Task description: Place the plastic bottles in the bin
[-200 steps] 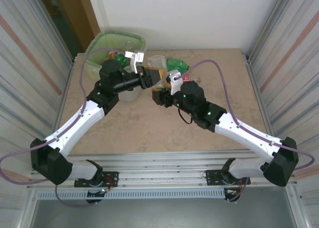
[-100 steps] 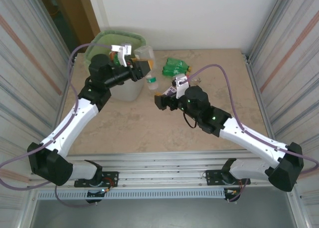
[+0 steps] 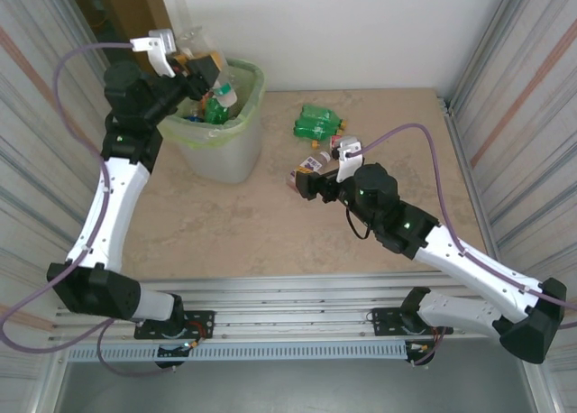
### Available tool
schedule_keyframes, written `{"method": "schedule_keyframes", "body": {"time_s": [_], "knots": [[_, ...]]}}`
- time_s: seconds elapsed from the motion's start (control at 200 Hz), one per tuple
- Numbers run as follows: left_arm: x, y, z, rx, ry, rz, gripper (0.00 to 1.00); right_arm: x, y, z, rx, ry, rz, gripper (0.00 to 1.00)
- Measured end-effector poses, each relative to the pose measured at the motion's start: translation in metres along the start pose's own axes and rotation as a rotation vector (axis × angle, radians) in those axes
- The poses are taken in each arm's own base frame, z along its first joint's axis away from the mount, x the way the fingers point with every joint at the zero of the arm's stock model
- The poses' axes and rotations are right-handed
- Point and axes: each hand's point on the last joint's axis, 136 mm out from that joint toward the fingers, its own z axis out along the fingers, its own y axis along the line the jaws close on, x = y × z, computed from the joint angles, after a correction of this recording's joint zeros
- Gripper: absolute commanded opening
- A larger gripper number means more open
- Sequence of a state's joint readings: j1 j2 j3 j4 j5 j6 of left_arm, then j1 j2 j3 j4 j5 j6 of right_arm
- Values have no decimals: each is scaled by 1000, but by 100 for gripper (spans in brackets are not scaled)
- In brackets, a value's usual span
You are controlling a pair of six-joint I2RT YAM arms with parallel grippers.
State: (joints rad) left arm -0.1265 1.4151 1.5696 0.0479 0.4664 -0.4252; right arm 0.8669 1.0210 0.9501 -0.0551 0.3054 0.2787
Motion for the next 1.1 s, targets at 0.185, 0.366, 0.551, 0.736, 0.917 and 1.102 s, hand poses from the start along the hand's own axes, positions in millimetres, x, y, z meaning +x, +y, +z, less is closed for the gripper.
{"method": "schedule_keyframes", "body": {"time_s": [0.185, 0.366, 0.551, 0.736, 0.917, 1.102], "knots": [[12, 57, 19, -120, 56, -25, 21, 4, -6, -2, 29, 12, 3, 98], [45, 101, 32, -196, 156, -80, 25, 11, -13, -2, 66, 39, 8, 97], [77, 120, 40, -220, 234, -128, 28, 13, -17, -3, 88, 47, 3, 98], [98, 130, 46, -223, 283, -161, 39, 15, -21, -3, 107, 53, 1, 98], [111, 137, 46, -238, 320, -182, 68, 19, -22, -1, 116, 66, 0, 97], [114, 145, 42, -286, 327, -166, 77, 25, -23, 2, 122, 83, 6, 98]]}}
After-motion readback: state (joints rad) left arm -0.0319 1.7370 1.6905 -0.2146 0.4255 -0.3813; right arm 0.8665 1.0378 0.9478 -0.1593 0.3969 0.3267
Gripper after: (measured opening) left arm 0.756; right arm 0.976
